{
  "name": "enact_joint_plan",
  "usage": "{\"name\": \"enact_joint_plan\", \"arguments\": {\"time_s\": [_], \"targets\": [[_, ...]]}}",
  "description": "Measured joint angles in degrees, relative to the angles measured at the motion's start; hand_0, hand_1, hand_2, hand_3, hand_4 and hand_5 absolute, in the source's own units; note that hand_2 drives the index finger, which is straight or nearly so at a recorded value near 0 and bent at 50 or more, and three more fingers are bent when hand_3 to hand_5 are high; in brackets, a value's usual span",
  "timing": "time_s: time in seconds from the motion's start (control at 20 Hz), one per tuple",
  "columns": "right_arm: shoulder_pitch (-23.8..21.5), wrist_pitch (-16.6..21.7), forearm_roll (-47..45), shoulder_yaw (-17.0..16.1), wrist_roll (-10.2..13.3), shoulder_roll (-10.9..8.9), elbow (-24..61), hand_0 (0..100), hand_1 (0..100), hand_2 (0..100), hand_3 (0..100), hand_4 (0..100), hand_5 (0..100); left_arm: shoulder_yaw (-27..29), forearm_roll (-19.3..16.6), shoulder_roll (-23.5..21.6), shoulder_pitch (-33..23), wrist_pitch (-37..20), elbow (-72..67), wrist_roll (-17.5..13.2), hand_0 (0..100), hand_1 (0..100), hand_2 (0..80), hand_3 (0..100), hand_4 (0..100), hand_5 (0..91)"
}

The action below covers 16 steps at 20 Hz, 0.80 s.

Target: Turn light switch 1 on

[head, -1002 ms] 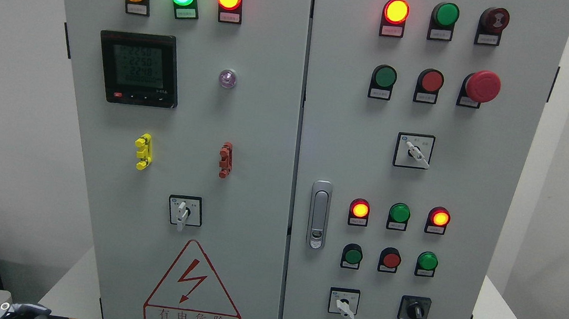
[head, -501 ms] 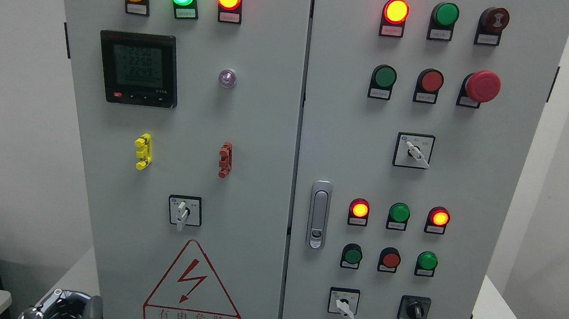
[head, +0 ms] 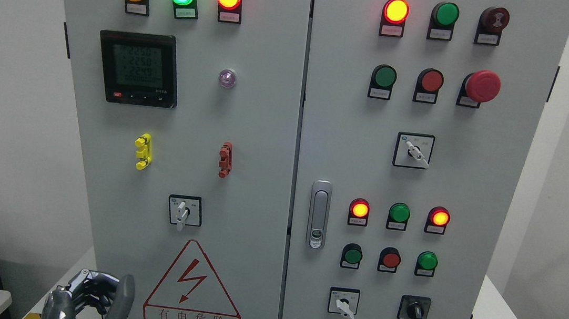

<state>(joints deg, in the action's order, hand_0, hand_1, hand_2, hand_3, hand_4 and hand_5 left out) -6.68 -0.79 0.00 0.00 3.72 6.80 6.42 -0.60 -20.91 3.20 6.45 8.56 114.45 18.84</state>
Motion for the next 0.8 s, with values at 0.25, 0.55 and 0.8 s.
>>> {"name": "enact_joint_plan", "arguments": {"time_s": [0.25, 0.55, 0.8], "targets": [[0.0, 0.0, 0.0, 0.0, 0.0, 0.0, 0.0, 12, 39, 0, 0, 0, 0, -2.2, -0.3, 0.9, 2.4, 5.0, 0.1, 2.6, 18, 41, 61.3, 81, 83, 76.3], [0.0, 0.0, 0.0, 0.0, 0.1, 0.0, 0.0, 12, 39, 0, 0, 0, 0, -4.1, 1.3, 1.6, 4.9, 10.6, 0.1, 5.1, 18, 41, 61.3, 82, 83, 76.5], [0.0, 0.0, 0.0, 0.0, 0.2, 0.0, 0.0, 12, 39, 0, 0, 0, 0, -5.1, 3.5, 2.0, 6.9, 13.6, -0.4, 6.4, 18, 41, 61.1, 82, 83, 76.3]]}}
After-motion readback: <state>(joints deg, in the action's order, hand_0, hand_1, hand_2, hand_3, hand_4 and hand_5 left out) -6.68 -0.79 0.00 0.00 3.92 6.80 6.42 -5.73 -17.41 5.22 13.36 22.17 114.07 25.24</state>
